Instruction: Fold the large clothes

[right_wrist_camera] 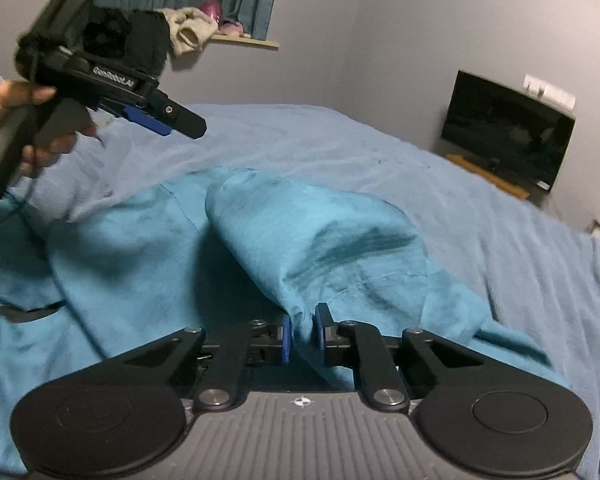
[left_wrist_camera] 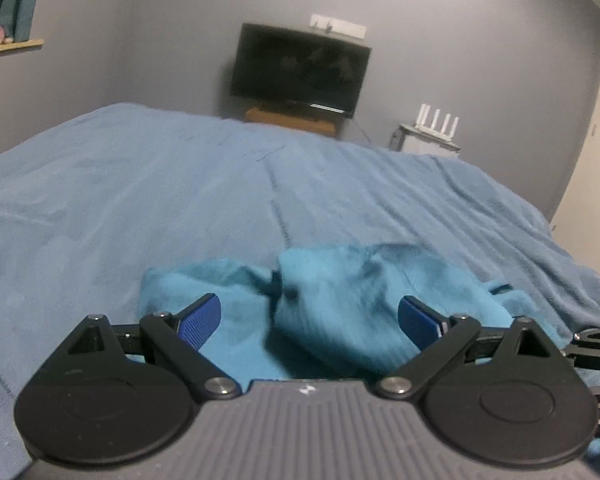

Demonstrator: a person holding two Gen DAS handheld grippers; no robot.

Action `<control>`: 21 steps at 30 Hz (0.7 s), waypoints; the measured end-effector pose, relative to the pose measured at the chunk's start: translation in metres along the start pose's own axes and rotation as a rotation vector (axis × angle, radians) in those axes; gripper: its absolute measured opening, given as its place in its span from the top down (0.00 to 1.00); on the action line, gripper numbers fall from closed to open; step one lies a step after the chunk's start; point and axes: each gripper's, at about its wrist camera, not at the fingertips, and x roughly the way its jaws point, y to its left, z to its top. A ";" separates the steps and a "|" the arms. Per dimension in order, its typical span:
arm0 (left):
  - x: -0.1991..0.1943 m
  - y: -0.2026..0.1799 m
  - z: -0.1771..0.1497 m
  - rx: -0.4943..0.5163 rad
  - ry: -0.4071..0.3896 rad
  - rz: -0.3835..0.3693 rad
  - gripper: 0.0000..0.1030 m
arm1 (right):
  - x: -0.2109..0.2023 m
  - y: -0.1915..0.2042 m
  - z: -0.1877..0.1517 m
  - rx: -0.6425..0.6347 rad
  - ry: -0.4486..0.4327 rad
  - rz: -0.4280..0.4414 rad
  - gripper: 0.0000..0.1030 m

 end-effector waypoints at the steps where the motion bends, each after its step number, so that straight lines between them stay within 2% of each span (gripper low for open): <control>1: 0.002 -0.006 0.001 0.007 0.000 -0.009 0.06 | -0.008 -0.007 -0.003 0.008 0.000 0.021 0.87; 4: 0.016 -0.027 0.000 0.057 0.020 -0.002 0.06 | -0.016 -0.023 -0.011 0.028 0.035 0.051 0.87; 7: 0.042 -0.043 -0.010 0.116 0.065 0.024 0.06 | -0.004 -0.026 -0.022 0.022 0.118 0.086 0.84; 9: 0.063 -0.048 -0.024 0.157 0.117 0.037 0.06 | 0.002 -0.026 -0.027 0.045 0.153 0.098 0.68; 11: 0.079 -0.054 -0.040 0.243 0.172 0.073 0.09 | -0.001 -0.027 -0.030 0.080 0.157 0.131 0.36; 13: 0.090 -0.057 -0.057 0.326 0.220 0.113 0.11 | -0.017 -0.032 -0.029 0.120 0.112 0.179 0.25; 15: 0.095 -0.054 -0.071 0.359 0.250 0.130 0.11 | -0.027 -0.042 -0.023 0.200 0.046 0.196 0.25; 17: 0.099 -0.047 -0.081 0.357 0.262 0.136 0.11 | -0.027 -0.053 -0.017 0.322 -0.019 0.164 0.27; 19: 0.099 -0.044 -0.084 0.350 0.257 0.127 0.11 | -0.014 -0.053 -0.014 0.399 -0.022 0.075 0.37; 21: 0.097 -0.044 -0.081 0.342 0.259 0.124 0.11 | 0.002 -0.048 -0.014 0.375 0.012 -0.020 0.44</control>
